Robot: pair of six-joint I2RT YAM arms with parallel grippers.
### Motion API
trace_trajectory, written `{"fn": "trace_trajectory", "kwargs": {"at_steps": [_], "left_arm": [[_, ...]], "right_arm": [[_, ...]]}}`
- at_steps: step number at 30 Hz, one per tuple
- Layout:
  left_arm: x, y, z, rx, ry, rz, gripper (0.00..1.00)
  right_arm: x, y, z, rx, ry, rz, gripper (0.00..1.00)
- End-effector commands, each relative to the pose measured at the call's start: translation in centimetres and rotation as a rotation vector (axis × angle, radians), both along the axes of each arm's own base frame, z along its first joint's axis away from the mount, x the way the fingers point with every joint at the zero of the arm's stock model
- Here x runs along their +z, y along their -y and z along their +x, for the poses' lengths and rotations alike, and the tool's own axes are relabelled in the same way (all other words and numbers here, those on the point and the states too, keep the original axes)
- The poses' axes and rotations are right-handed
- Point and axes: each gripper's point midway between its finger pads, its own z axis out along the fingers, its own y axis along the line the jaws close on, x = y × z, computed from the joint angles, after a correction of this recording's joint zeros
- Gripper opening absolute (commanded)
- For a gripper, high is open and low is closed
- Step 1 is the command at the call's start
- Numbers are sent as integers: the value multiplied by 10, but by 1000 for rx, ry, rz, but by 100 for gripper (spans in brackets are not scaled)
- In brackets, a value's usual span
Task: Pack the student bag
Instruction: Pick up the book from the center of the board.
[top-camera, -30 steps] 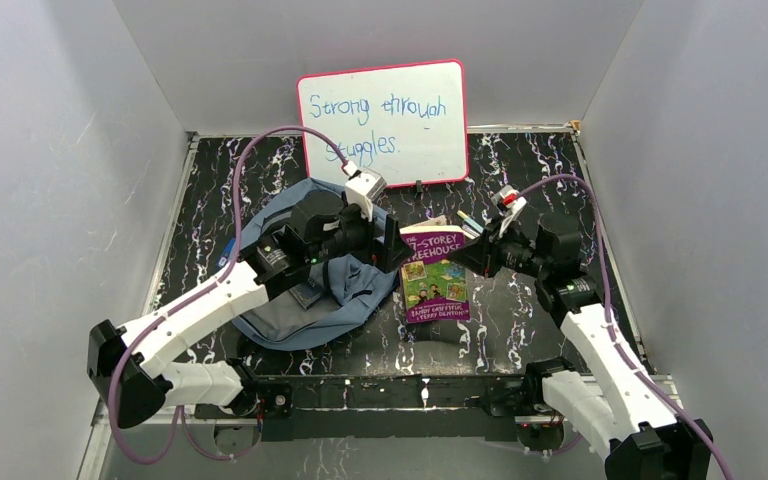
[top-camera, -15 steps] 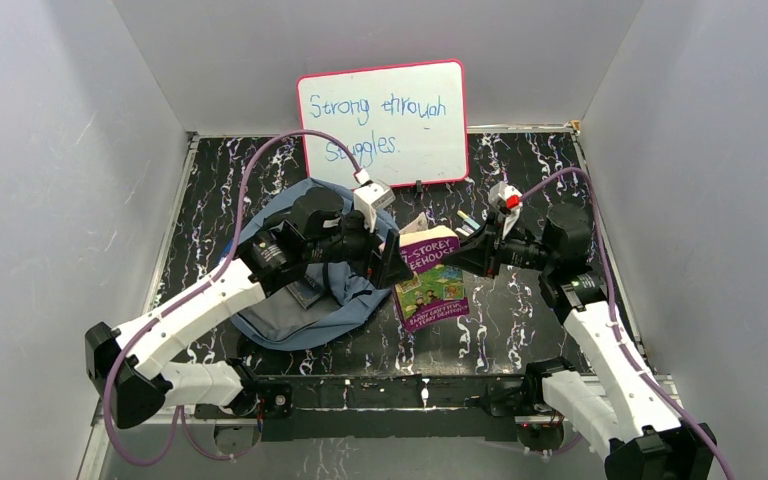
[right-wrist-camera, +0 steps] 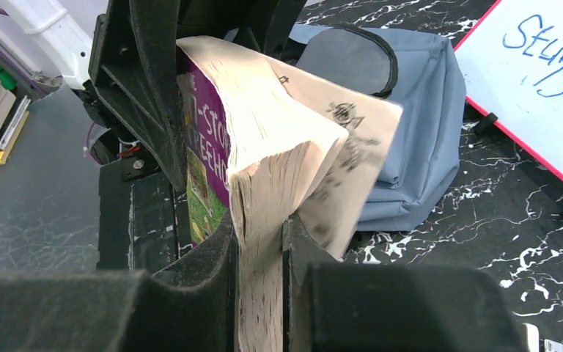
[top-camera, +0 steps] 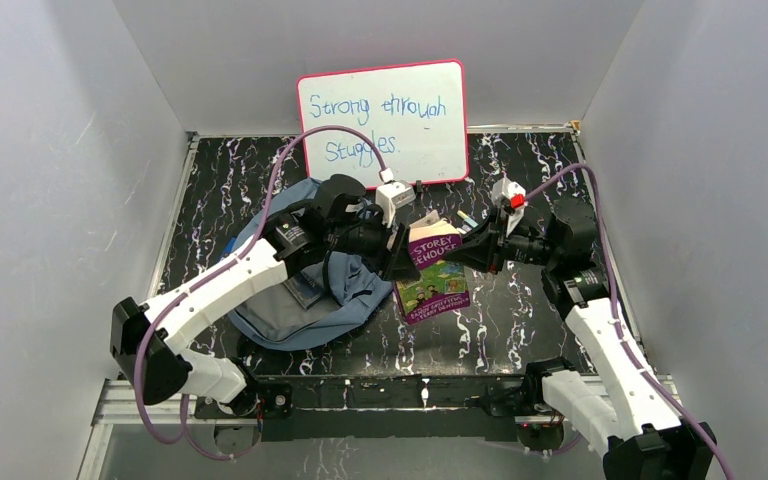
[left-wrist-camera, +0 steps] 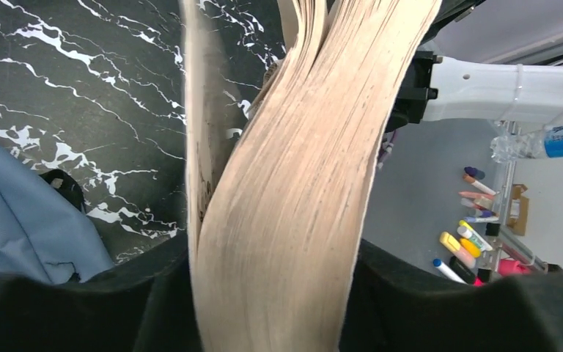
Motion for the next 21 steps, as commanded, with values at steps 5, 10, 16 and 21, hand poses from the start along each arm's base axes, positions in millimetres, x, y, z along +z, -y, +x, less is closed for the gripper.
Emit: {"fn": "trace_trajectory", "kwargs": {"at_steps": [5, 10, 16, 21], "left_arm": [[30, 14, -8, -84, 3, -80, 29], [34, 12, -8, -77, 9, -84, 8], [37, 2, 13, 73, 67, -50, 0], [73, -26, 36, 331, 186, -178, 0]], "right_arm": [[37, -4, -7, 67, 168, 13, 0], [34, -3, 1, 25, 165, -1, 0], [33, 10, 28, -213, 69, 0, 62], [36, 29, 40, -452, -104, 87, 88]]}}
